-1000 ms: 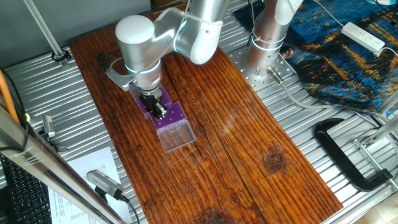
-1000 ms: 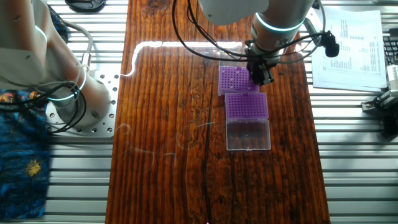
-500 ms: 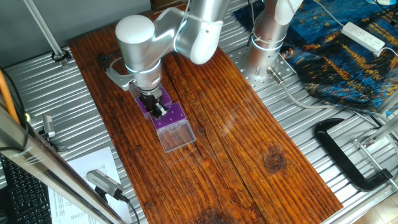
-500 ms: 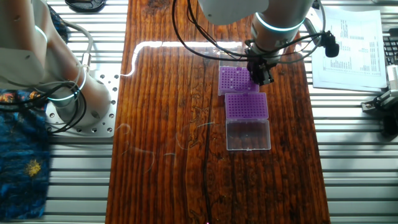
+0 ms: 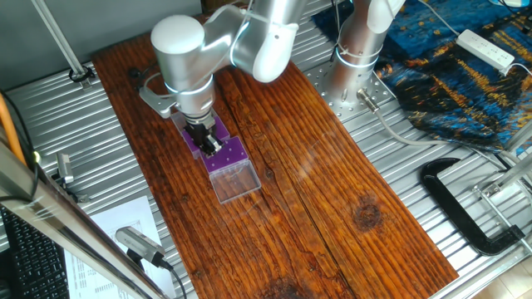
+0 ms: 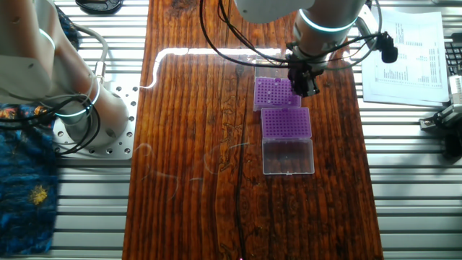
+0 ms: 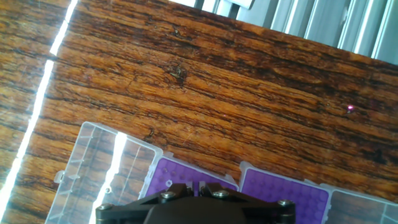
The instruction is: Transfer all small pipette tips from one holder to another
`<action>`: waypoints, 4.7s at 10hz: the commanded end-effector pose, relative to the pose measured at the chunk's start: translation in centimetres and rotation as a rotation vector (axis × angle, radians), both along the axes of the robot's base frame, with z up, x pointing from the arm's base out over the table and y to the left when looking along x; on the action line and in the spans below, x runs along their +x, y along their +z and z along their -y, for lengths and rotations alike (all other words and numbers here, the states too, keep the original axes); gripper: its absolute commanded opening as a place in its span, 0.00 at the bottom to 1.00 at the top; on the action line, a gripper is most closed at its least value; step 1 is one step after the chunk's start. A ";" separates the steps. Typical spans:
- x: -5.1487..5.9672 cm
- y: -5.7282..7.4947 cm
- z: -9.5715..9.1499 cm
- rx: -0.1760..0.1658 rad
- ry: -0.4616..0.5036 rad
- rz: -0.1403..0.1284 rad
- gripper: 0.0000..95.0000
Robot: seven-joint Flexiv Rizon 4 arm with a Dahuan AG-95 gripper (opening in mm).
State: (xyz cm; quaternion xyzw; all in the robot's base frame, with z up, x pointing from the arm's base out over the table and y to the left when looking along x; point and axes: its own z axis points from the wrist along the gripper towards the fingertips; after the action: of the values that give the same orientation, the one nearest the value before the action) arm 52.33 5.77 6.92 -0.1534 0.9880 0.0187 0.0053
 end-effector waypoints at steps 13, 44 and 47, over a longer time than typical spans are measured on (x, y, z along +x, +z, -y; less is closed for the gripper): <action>1.8 3.9 7.0 0.009 0.183 -0.016 0.00; 0.3 0.5 8.4 0.047 0.304 -0.013 0.00; 0.3 0.5 8.4 0.054 0.302 -0.012 0.00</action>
State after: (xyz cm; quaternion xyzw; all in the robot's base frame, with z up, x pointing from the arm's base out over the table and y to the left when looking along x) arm 52.63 -2.63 7.43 -0.3005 0.9527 0.0459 0.0009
